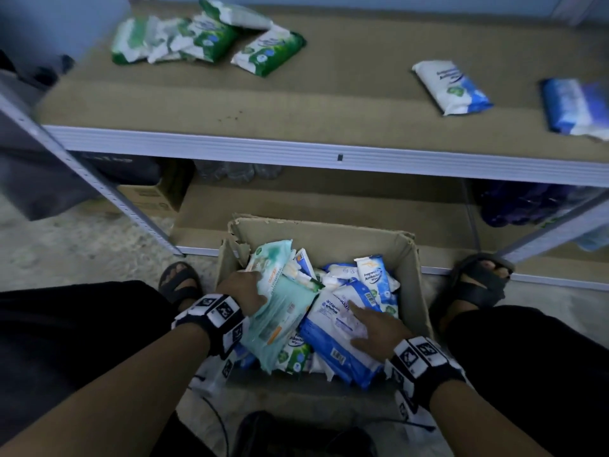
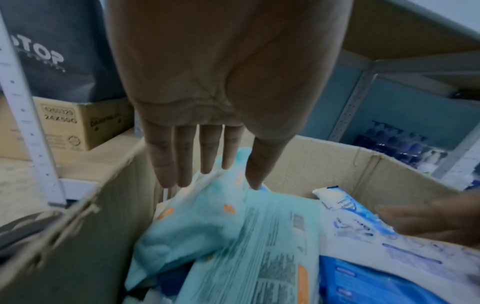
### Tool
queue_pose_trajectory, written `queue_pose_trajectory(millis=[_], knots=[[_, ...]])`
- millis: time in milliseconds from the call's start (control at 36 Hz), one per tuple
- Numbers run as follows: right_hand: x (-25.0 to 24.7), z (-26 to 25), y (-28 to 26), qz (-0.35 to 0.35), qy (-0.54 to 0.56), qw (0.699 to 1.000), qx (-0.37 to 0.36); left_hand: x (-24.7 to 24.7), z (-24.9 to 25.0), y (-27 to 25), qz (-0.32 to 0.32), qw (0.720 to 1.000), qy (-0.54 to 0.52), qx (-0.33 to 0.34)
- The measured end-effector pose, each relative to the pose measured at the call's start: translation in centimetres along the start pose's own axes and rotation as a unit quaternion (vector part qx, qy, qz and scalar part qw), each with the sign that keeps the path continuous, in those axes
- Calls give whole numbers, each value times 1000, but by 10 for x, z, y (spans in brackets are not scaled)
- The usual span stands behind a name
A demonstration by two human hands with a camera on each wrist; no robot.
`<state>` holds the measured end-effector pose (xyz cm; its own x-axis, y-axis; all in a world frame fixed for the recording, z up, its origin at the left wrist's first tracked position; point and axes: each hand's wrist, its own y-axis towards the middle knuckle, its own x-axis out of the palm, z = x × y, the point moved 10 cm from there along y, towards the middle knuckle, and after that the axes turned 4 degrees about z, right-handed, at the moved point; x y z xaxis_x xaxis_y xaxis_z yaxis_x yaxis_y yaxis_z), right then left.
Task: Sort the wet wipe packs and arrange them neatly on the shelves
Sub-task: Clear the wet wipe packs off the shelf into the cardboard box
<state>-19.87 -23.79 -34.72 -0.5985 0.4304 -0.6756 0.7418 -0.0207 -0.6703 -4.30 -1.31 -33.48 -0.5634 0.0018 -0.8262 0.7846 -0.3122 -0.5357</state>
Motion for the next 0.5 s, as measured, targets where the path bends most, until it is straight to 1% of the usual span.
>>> queue_pose_trajectory(millis=[83, 222, 306, 417, 500], knots=[[-21, 5, -8, 51, 8, 999, 1, -19, 15, -13, 13, 1000, 5, 20], [-76, 16, -27, 151, 36, 988, 18, -55, 58, -39, 35, 996, 13, 85], [-122, 19, -45, 222, 52, 974, -2, -85, 91, -56, 59, 990, 24, 130], [-190, 35, -81, 311, 114, 943, -14, -127, 139, -77, 104, 977, 35, 183], [-247, 41, -120, 400, 174, 898, -61, -156, 172, -89, 137, 970, 27, 201]])
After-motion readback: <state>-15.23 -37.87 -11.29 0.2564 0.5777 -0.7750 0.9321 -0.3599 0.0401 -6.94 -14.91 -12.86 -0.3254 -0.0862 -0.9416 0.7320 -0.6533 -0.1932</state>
